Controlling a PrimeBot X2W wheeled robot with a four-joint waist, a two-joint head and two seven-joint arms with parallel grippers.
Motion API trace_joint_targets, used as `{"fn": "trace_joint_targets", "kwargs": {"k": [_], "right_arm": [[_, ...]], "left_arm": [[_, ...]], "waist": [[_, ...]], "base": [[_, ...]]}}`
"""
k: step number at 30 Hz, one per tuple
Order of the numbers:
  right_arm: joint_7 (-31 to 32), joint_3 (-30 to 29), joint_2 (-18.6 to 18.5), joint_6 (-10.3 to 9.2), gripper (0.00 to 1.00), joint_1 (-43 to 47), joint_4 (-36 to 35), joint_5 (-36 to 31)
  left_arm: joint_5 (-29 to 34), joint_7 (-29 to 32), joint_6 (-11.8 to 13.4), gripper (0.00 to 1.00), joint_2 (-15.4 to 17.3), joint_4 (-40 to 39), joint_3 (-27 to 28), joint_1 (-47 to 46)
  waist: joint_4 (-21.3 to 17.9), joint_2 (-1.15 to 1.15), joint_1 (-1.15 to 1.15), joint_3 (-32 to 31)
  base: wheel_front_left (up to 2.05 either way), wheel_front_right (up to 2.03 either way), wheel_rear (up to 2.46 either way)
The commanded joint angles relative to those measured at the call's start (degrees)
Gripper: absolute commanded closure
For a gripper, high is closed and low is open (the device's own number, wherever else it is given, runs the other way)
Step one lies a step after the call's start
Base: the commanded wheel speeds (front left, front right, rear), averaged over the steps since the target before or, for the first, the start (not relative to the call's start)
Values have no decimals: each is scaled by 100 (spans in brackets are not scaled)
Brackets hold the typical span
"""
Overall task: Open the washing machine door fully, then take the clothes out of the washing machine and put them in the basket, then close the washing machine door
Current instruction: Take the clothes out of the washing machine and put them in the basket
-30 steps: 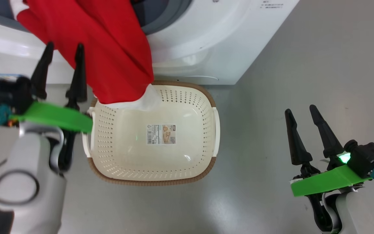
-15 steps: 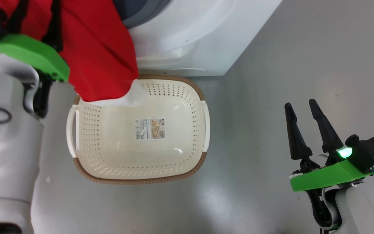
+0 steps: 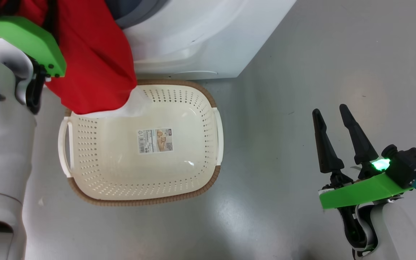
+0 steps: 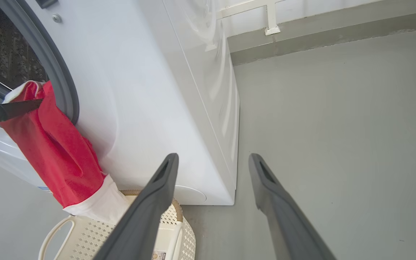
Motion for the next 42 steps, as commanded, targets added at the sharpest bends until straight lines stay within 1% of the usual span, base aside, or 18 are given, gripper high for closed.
{"fn": "trace_joint_targets", "kwargs": {"k": [1, 2, 4, 5, 11, 16, 19, 22, 23, 28, 32, 38, 42], "right_arm": [[-37, 137, 5, 28, 0, -26, -147, 44], [-37, 140, 5, 28, 0, -26, -148, 47], [-37, 133, 5, 28, 0, -25, -150, 51], [-37, 125, 5, 28, 0, -23, -151, 52], [-37, 69, 5, 28, 0, -25, -149, 31], [-37, 25, 5, 28, 0, 38, -138, 8], [-37, -3, 5, 28, 0, 80, -133, -10], [-37, -24, 5, 28, 0, 111, -127, -36], [-37, -24, 5, 28, 0, 111, -127, -36], [-37, -45, 5, 28, 0, 176, -93, -75], [-37, -51, 5, 28, 0, 233, -75, -98], [-37, -36, 5, 28, 0, 320, -67, -122], [-37, -33, 5, 28, 0, 340, -75, -123]], "left_arm": [[51, -47, -9, 16, 291, -20, 24, -99], [53, -66, -11, 50, 290, 24, 1, -120], [46, -119, -16, 75, 292, 95, -34, -143], [30, -162, -18, 100, 288, 119, -42, -151], [-104, -524, -30, 100, 223, 115, -101, -91], [-387, -720, -32, 100, 153, -398, -141, 272], [-493, -731, -33, 100, 230, -1221, 27, 669], [-488, -732, -33, 100, 233, -2076, 311, 1205], [-488, -732, -33, 100, 233, -2076, 311, 1205], [-337, -733, -33, 100, 80, -3277, 765, 2065], [-249, -734, -33, 100, -70, -4057, 1034, 2628], [-164, -734, -34, 100, -241, -5009, 1156, 3385], [-148, -734, -34, 100, -336, -5500, 1076, 3954]], "waist": [[-14, 0, 0, 8], [-20, 0, 0, 9], [-24, 0, 0, 8], [-22, 0, 0, 7], [44, 0, 0, -29], [142, 0, 0, -158], [206, 0, 0, -228], [283, 0, 0, -305], [283, 0, 0, -305], [374, 0, 0, -447], [427, 0, 0, -545], [469, 0, 0, -643], [486, 0, 0, -647]], "base": [[0, 0, 0], [0, 0, 0], [0, 0, 0], [0, 0, 0], [0, 0, 0], [0, 0, 0], [0, 0, 0], [0, 0, 0], [0, 0, 0], [0, 0, 0], [0, 0, 0], [0, 0, 0], [0, 0, 0]]}}
